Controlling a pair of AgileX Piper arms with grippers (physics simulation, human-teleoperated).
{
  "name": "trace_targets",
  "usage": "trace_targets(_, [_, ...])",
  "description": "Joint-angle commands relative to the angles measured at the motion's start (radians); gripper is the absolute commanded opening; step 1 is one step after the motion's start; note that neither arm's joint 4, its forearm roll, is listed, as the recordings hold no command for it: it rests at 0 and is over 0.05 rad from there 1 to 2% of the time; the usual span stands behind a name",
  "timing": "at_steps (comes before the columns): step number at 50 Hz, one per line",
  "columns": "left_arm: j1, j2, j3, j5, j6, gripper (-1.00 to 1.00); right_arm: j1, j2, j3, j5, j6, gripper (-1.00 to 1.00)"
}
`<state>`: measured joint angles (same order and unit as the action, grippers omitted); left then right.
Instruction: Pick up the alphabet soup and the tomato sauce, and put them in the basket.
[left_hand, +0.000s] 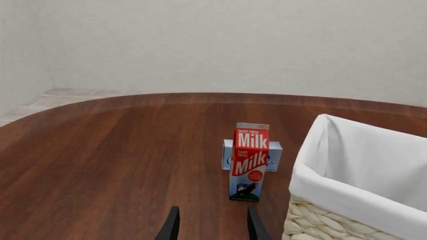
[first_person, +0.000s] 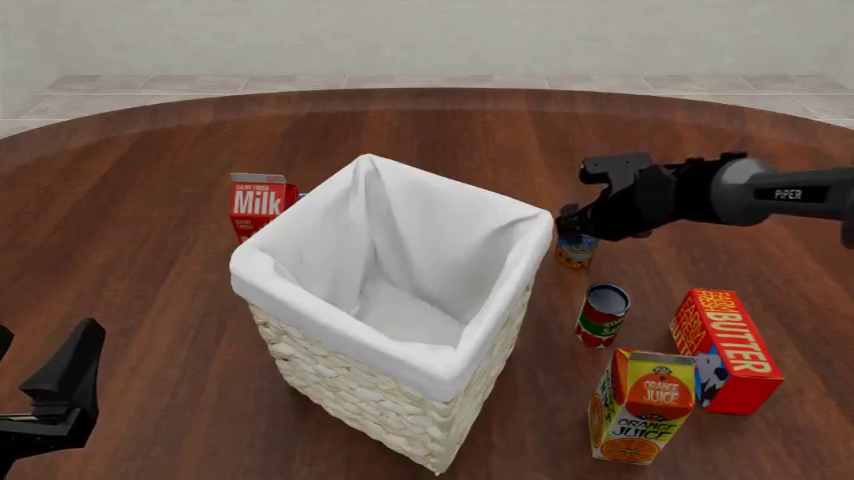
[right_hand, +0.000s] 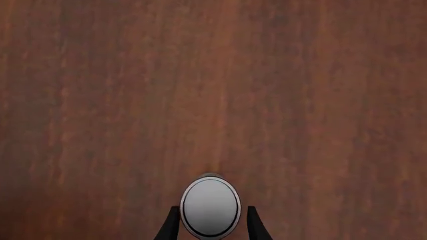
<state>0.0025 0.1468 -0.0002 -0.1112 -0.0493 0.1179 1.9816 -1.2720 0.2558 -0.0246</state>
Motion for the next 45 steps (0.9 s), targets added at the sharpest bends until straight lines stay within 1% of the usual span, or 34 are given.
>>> trace_targets(1, [0.0,0.001,0.0,0.0,0.0,1.0,0.007,0.015,-0.003,-0.005,0.004,1.0])
trace_targets(23, [-0.001,0.0,0.0,-0.001,0.001,1.0,0.023,0.048,-0.019,-0.007,0.009,1.0])
trace_targets(24, [0.0,0.001,0.0,-0.001,0.0,1.0,0.02,0.048,-0.023,-0.004,0.004,-1.0])
trace_targets(28, [-0.001,0.001,0.0,-0.001,0.0,1.0,0.015,0.042,-0.026,-0.001,-0.004,-1.0])
trace_targets(45, [0.0,0.0,0.0,0.0,0.001,1.0,0.017,-0.011,-0.018,0.007,-0.009,-1.0])
